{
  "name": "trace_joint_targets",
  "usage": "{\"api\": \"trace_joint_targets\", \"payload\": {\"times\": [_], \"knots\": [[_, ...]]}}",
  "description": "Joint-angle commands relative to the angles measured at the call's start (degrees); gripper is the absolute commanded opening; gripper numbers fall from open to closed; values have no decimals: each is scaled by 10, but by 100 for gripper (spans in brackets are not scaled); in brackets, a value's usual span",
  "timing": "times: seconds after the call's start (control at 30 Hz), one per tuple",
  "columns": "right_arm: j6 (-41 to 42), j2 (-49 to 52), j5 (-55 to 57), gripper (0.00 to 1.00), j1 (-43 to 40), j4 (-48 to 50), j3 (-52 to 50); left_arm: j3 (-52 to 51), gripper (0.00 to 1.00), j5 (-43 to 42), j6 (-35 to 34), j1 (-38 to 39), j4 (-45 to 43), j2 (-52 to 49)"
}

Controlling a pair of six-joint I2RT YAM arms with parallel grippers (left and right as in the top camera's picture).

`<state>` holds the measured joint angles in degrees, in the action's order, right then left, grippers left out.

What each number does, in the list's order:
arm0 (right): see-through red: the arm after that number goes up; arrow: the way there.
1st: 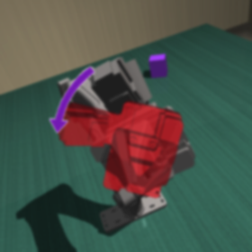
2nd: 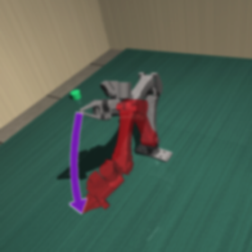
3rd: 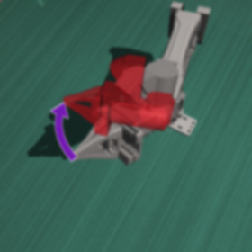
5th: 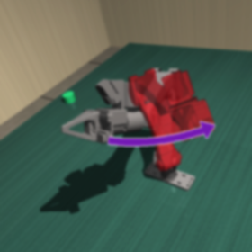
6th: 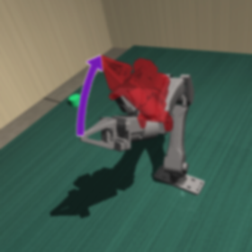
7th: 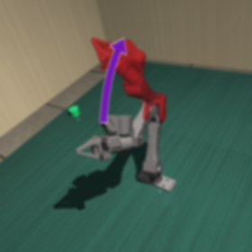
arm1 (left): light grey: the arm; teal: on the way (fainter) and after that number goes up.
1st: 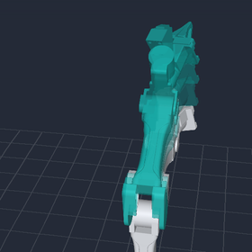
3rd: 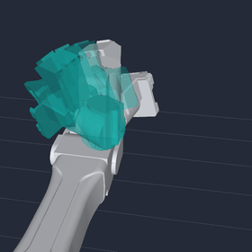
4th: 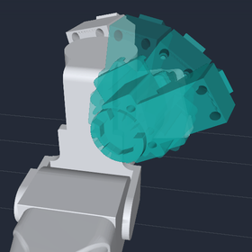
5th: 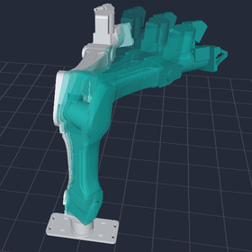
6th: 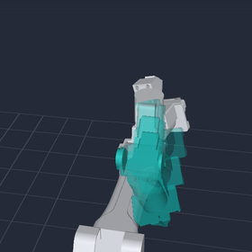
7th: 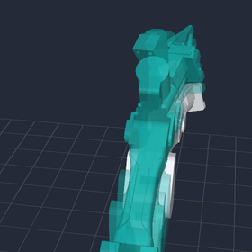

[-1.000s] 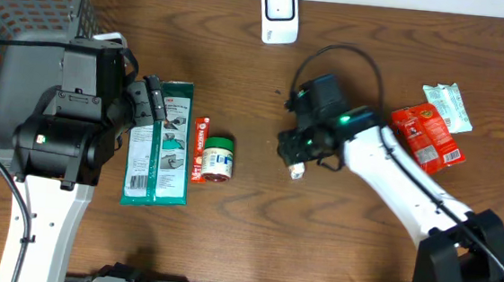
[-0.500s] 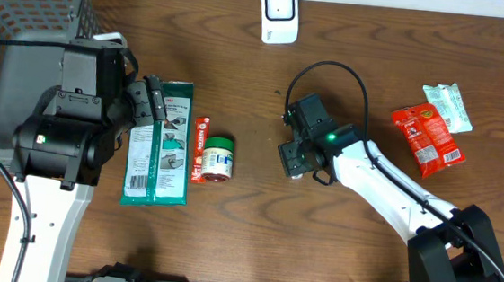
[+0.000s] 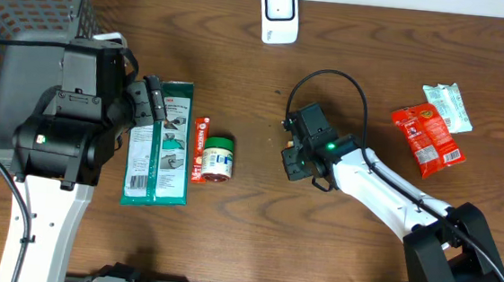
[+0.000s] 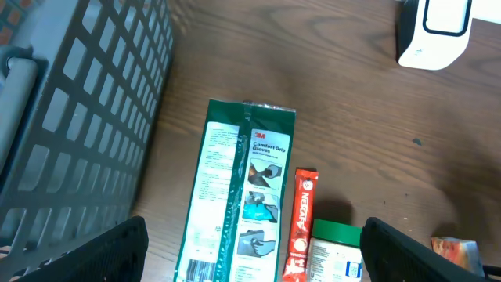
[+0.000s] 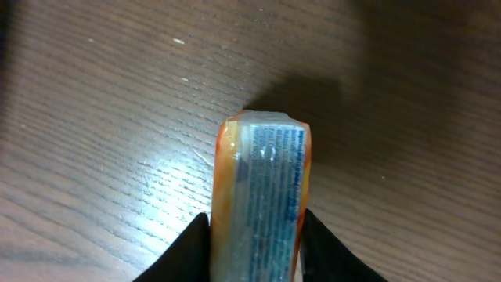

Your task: Scan the item barcode

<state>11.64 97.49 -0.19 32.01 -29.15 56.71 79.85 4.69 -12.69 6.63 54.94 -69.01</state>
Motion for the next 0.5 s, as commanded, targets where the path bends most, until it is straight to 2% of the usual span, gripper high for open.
{"api": "trace_joint_targets", "payload": {"times": [0.0,0.1,0.23,0.43,0.47], "knots": [[3,7,1,30,2,7,-4,2,87,5,-5,-1,-1,-2],[3,7,1,37,2,7,-3,2,87,5,-5,-1,-1,-2],[3,7,1,37,2,7,-3,2,87,5,-5,-1,-1,-2],[3,7,1,27,2,7,-3,2,87,5,-5,-1,-1,-2],[3,7,3,18,2,7,-2,2,87,5,-5,-1,-1,-2]]}}
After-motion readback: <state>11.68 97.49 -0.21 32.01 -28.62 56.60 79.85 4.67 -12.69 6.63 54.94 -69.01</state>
